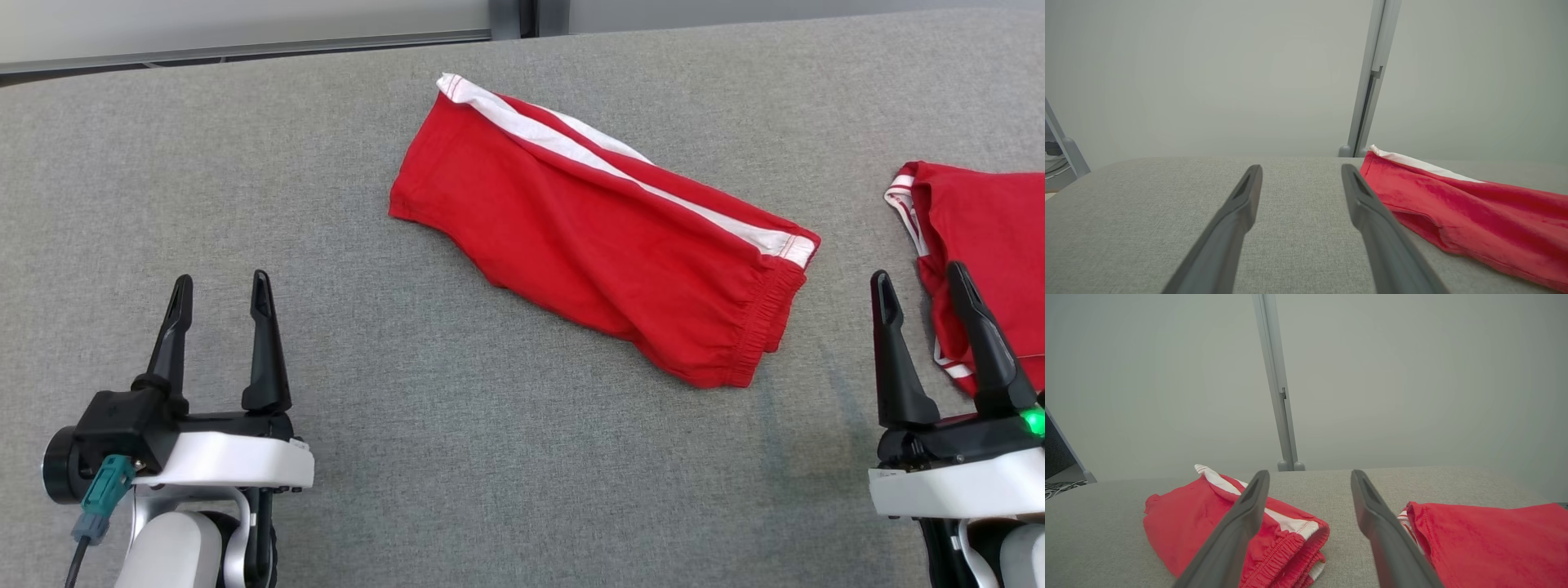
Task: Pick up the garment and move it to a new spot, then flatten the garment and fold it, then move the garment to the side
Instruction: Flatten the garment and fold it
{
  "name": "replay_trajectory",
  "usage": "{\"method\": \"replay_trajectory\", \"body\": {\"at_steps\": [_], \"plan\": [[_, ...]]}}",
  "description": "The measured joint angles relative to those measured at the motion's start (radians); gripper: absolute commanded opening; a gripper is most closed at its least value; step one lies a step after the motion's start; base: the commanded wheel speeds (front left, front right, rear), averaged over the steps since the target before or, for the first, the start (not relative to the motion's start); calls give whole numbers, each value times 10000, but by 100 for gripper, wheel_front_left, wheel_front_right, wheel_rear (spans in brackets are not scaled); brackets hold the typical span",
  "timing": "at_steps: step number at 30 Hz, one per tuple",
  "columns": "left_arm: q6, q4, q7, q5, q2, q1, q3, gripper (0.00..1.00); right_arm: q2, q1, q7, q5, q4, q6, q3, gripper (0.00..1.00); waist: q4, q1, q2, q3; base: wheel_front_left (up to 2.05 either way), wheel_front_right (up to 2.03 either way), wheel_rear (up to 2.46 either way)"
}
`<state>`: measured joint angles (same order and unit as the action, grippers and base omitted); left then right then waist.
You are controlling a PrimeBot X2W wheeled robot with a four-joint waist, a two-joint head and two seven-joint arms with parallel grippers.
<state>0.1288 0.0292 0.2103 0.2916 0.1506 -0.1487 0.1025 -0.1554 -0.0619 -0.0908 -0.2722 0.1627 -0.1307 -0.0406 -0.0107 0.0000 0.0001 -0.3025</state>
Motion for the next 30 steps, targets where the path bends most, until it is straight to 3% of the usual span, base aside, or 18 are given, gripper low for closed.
{"method": "replay_trajectory", "body": {"at_steps": [4, 8, 16, 23, 29, 30], "plan": [[-146, 0, -207, 0, 42, -181, 247, 100, 10, -10, 8, -54, 63, 0, 38, 100, 13, 0, 0, -107, 0, 0, 0], [-821, 466, -907, 35, 46, -1534, 890, 100, 29, -159, 33, -71, 138, 0, 23, 100, 15, 0, 0, -413, 0, 0, 0], [-1998, 3567, -2782, 479, 2, -4466, 1616, 100, 138, -655, -104, -238, 17, 0, -234, 100, -468, 0, -1, -1116, 0, 0, 0], [-2382, 6243, -3944, 560, 284, -6196, 2084, 100, 291, -827, -389, -431, -360, 0, -366, 100, -970, 0, 0, -1556, 0, 0, 0], [-2508, 7058, -4491, 650, 280, -6996, 2533, 100, 309, -929, -510, -522, -545, 0, -351, 100, -1056, 0, 0, -1648, 0, 0, 0], [-2512, 7173, -4602, 698, 274, -7079, 2623, 78, 309, -952, -516, -537, -564, 0, -357, 100, -1057, -1, 0, -1647, 0, 0, 0]]}}
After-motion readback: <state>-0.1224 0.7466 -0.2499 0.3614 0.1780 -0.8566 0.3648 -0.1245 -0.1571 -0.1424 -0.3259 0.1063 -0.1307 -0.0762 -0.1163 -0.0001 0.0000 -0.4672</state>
